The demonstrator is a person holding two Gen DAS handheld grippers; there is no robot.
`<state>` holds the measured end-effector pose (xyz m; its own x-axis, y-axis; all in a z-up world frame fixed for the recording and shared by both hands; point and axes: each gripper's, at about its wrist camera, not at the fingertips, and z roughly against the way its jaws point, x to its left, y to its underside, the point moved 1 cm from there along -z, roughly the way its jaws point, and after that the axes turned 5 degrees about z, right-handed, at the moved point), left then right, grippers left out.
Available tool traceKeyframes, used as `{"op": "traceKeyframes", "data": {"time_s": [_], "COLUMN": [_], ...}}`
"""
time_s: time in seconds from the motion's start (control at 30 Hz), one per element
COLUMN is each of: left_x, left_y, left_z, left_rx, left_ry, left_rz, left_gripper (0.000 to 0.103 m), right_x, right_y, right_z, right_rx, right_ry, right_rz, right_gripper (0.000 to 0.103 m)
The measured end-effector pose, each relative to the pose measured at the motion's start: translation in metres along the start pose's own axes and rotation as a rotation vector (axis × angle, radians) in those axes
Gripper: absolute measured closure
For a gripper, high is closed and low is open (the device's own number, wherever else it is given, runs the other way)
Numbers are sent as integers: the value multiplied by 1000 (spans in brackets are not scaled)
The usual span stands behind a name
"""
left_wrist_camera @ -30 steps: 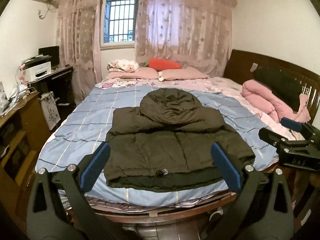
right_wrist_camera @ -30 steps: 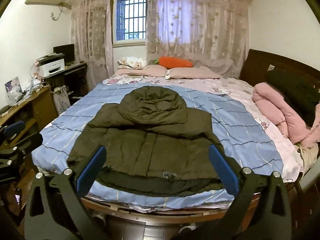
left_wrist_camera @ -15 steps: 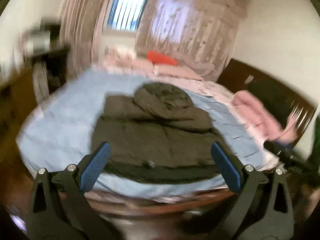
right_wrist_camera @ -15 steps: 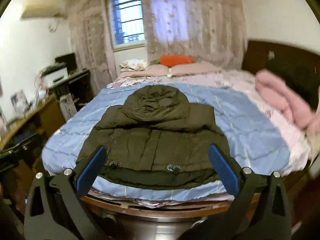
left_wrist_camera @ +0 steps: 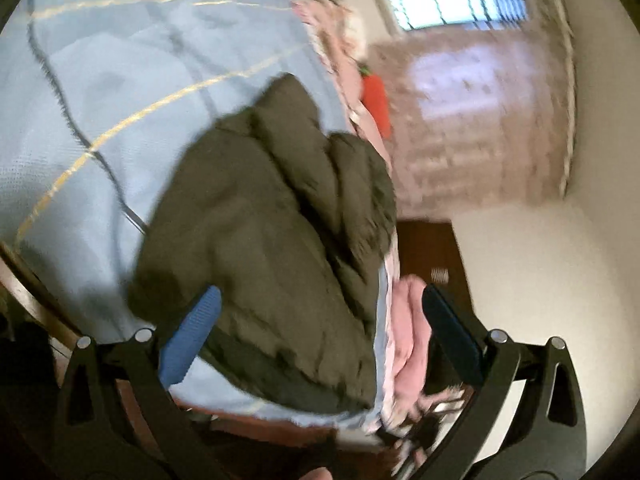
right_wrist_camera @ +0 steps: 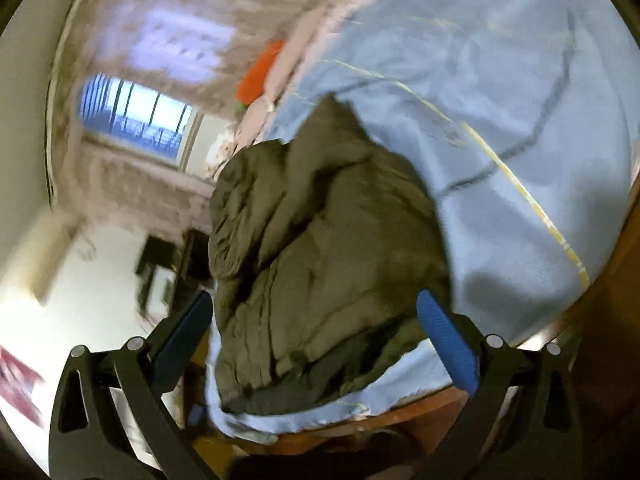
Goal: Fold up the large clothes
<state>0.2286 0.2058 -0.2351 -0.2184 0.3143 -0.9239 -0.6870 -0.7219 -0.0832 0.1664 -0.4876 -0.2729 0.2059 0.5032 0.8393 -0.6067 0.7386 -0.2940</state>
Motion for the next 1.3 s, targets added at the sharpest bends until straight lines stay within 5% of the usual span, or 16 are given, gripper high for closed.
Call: {"op": "traceKeyframes", "data": {"time_s": [0.13, 0.43, 0.83, 1.3], "left_x": [36, 59, 61, 55], "left_y": [-23, -38, -63, -33], "left_z": [-16, -33, -56, -63], "left_rx": [-12, -14, 43, 76], "left_ry": [-59, -70, -140, -171], "left_rz": [51, 50, -57, -154], "left_gripper": [2, 2, 2, 2], "right_x": [-26, -27, -50, -35], "right_y": [-3, -17, -15, 37], "right_z": [-12, -24, -49, -63], "right_rx": [13, -28, 92, 132], "right_ry": [-27, -112, -24, -157], "right_rz": [-68, -49, -51, -119], "right_gripper": [1, 1, 1, 1]}}
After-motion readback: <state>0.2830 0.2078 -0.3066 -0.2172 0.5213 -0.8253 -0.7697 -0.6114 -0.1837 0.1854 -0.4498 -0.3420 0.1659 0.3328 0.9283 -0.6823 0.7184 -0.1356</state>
